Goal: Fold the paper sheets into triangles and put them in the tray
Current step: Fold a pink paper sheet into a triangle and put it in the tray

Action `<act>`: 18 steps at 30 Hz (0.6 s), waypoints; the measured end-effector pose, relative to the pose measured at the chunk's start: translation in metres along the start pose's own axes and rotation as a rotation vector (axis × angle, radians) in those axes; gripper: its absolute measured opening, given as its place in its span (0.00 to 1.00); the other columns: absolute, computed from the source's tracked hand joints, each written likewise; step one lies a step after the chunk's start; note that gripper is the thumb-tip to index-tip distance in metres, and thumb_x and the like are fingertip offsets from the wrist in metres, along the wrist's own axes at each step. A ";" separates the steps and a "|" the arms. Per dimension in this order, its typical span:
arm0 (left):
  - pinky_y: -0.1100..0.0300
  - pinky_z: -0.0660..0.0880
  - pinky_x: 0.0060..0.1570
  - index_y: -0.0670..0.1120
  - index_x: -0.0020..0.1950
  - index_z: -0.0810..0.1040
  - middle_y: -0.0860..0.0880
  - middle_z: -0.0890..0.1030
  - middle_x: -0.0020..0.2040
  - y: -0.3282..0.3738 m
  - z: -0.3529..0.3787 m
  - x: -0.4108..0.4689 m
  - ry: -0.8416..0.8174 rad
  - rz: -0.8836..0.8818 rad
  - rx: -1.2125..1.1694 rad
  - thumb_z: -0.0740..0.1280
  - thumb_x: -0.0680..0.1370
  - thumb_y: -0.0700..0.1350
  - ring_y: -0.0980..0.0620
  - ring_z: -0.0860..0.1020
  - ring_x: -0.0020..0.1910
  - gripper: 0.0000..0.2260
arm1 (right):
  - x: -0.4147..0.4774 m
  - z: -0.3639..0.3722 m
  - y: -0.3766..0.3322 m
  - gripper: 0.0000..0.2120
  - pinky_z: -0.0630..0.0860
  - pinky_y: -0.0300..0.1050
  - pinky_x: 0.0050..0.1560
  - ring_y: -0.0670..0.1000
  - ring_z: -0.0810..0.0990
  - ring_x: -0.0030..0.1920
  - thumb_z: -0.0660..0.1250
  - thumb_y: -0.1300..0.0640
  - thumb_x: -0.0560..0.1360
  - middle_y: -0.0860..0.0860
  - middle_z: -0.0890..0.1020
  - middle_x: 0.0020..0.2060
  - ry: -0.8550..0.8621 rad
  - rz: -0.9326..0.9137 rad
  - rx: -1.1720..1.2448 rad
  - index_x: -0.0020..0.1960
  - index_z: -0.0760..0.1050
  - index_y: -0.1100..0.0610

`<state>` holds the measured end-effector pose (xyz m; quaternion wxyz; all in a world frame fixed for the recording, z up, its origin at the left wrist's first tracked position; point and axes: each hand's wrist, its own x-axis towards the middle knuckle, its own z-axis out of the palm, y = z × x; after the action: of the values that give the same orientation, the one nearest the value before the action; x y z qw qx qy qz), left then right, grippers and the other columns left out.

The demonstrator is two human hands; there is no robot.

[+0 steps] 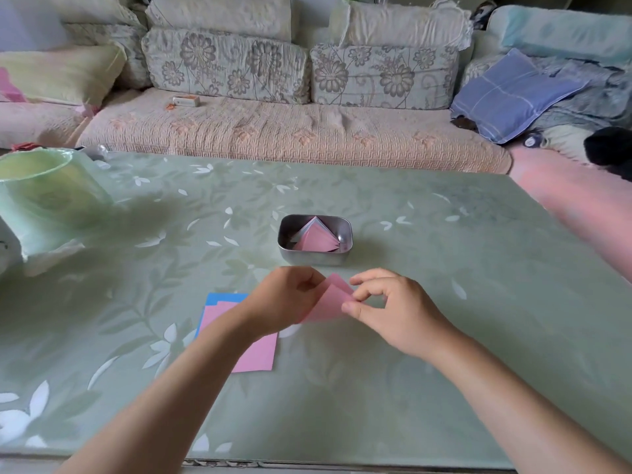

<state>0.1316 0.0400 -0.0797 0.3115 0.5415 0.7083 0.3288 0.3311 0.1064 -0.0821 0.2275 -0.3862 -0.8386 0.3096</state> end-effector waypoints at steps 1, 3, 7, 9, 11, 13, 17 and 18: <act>0.63 0.73 0.36 0.51 0.46 0.83 0.54 0.83 0.37 0.001 0.001 -0.001 -0.016 0.001 -0.009 0.66 0.77 0.49 0.57 0.74 0.33 0.06 | 0.002 0.000 0.002 0.07 0.68 0.27 0.50 0.34 0.79 0.50 0.76 0.47 0.71 0.37 0.82 0.51 0.001 0.046 0.046 0.36 0.82 0.45; 0.65 0.74 0.35 0.52 0.45 0.83 0.59 0.82 0.35 0.003 0.002 -0.004 -0.048 -0.007 -0.057 0.66 0.76 0.48 0.58 0.76 0.32 0.06 | 0.004 -0.001 0.005 0.06 0.72 0.34 0.41 0.38 0.79 0.36 0.76 0.49 0.72 0.38 0.84 0.39 -0.017 0.126 0.151 0.38 0.83 0.46; 0.60 0.76 0.41 0.47 0.45 0.82 0.49 0.85 0.40 0.006 0.003 -0.008 -0.082 -0.022 -0.189 0.62 0.80 0.48 0.54 0.80 0.38 0.11 | 0.006 -0.001 0.005 0.05 0.67 0.32 0.30 0.40 0.71 0.27 0.75 0.51 0.73 0.42 0.80 0.28 -0.020 0.186 0.231 0.38 0.84 0.46; 0.57 0.74 0.41 0.43 0.46 0.81 0.43 0.84 0.40 0.007 0.003 -0.008 -0.076 -0.047 -0.278 0.61 0.81 0.51 0.50 0.79 0.38 0.14 | 0.007 -0.001 0.004 0.05 0.69 0.33 0.33 0.41 0.75 0.30 0.75 0.52 0.73 0.45 0.83 0.31 -0.013 0.206 0.258 0.38 0.84 0.47; 0.58 0.76 0.42 0.46 0.47 0.82 0.47 0.85 0.41 0.006 0.004 -0.007 -0.066 -0.027 -0.318 0.66 0.79 0.55 0.52 0.82 0.39 0.13 | 0.007 -0.001 0.003 0.04 0.72 0.35 0.35 0.42 0.77 0.32 0.75 0.53 0.72 0.47 0.85 0.33 -0.008 0.230 0.276 0.39 0.84 0.48; 0.65 0.76 0.40 0.51 0.46 0.83 0.53 0.85 0.41 0.005 0.006 -0.007 -0.039 0.017 -0.298 0.72 0.75 0.55 0.59 0.81 0.39 0.09 | 0.007 -0.001 0.002 0.04 0.72 0.33 0.35 0.43 0.78 0.32 0.75 0.54 0.72 0.49 0.85 0.33 -0.003 0.234 0.306 0.38 0.84 0.49; 0.71 0.72 0.33 0.51 0.41 0.84 0.56 0.84 0.36 0.002 0.012 -0.004 0.070 0.005 -0.314 0.73 0.75 0.49 0.61 0.77 0.33 0.04 | 0.007 0.000 0.002 0.04 0.71 0.32 0.34 0.44 0.78 0.32 0.75 0.57 0.72 0.49 0.84 0.32 -0.002 0.240 0.372 0.39 0.84 0.51; 0.70 0.72 0.33 0.51 0.40 0.84 0.56 0.84 0.35 0.001 0.013 -0.003 0.089 0.003 -0.308 0.73 0.75 0.50 0.61 0.76 0.32 0.05 | 0.007 0.001 0.001 0.04 0.72 0.32 0.35 0.45 0.78 0.32 0.75 0.57 0.72 0.50 0.84 0.33 0.000 0.241 0.392 0.39 0.84 0.52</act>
<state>0.1439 0.0386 -0.0862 0.3586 0.4735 0.6617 0.4575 0.3273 0.1119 -0.0824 0.2595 -0.4322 -0.7102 0.4914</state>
